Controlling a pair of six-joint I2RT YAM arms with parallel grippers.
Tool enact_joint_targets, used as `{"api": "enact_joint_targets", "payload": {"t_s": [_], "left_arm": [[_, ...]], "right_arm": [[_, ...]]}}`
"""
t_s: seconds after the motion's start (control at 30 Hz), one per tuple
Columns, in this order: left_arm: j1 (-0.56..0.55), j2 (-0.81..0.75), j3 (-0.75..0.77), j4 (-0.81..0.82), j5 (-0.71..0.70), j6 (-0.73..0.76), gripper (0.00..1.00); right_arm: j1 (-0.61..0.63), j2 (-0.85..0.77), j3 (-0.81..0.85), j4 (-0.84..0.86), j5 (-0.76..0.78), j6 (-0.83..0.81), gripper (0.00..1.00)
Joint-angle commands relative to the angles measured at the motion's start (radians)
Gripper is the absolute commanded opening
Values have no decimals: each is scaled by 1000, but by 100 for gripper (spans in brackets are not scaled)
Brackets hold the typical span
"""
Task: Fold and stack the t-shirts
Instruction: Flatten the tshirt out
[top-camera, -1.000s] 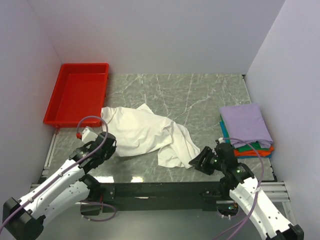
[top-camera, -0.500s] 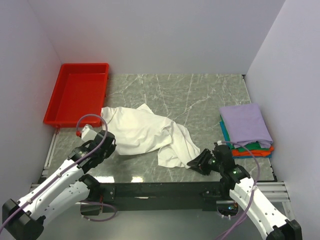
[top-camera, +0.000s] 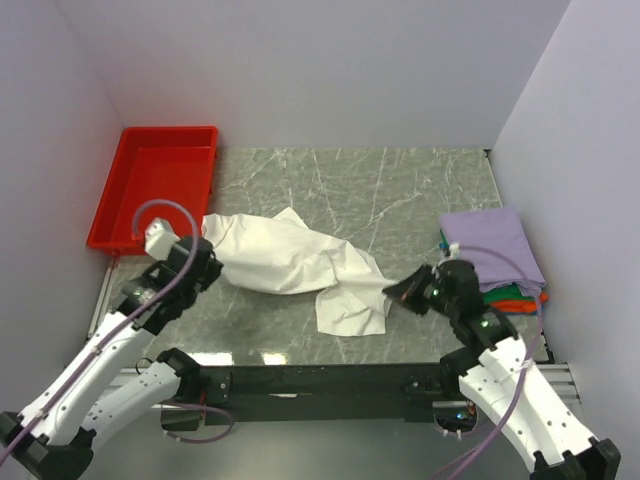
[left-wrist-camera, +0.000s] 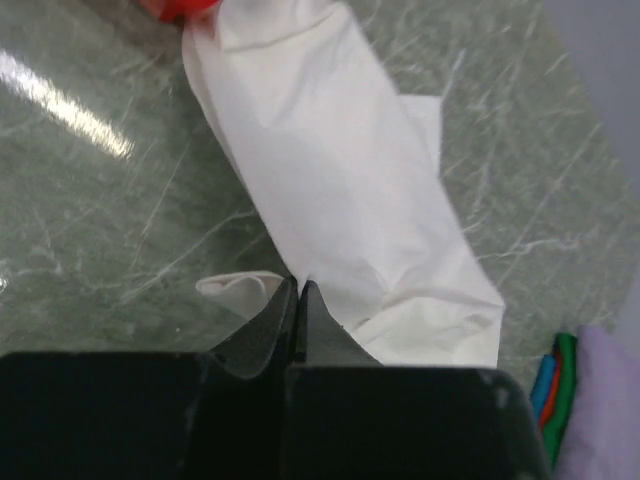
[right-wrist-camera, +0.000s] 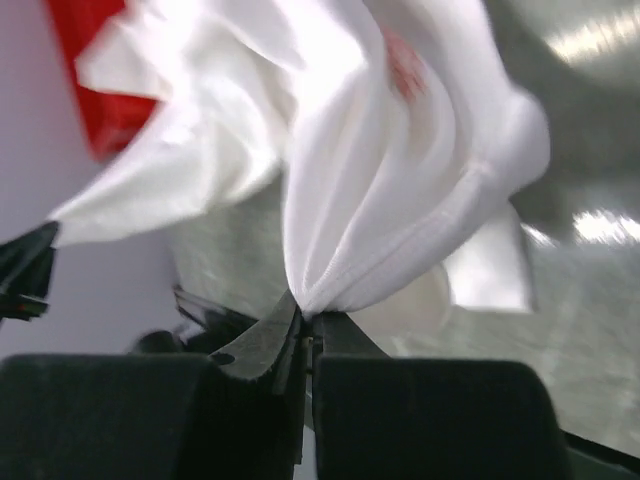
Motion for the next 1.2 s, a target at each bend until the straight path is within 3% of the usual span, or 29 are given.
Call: {"api": "enact_joint_targets", "payload": {"t_s": [0.0, 0.17, 0.37, 0.57, 0.73, 0.83, 0.87, 0.93, 1.03, 1.13, 1.17], "left_arm": [[42, -6, 217, -40, -76, 134, 0], [62, 11, 501, -98, -124, 241, 0], [62, 32, 738, -86, -154, 309, 0], [62, 100, 818, 21, -153, 384, 1], [79, 239, 855, 208, -171, 457, 0], [197, 359, 891, 337, -29, 493, 0], [285, 391, 904, 372, 110, 491, 0], [361, 509, 933, 455, 207, 461, 0], [490, 726, 1100, 502, 406, 415, 0], [585, 961, 1392, 526, 614, 372, 0], [614, 1016, 1565, 519, 651, 364, 0]], "right_arm": [[-41, 49, 329, -92, 164, -161, 0], [-205, 156, 638, -224, 112, -294, 0], [-272, 242, 972, -310, 104, -317, 0], [-309, 325, 1080, -272, 48, -274, 0], [-354, 449, 1122, -122, -54, -239, 0], [-395, 594, 1166, 36, -100, -217, 0], [-406, 630, 1212, 60, -114, -208, 0], [-430, 745, 1270, 125, -124, -193, 0], [-455, 926, 1439, 196, -166, -168, 0], [-466, 1113, 1684, 238, -215, -125, 0], [-469, 1162, 1844, 235, -221, -108, 0]]}}
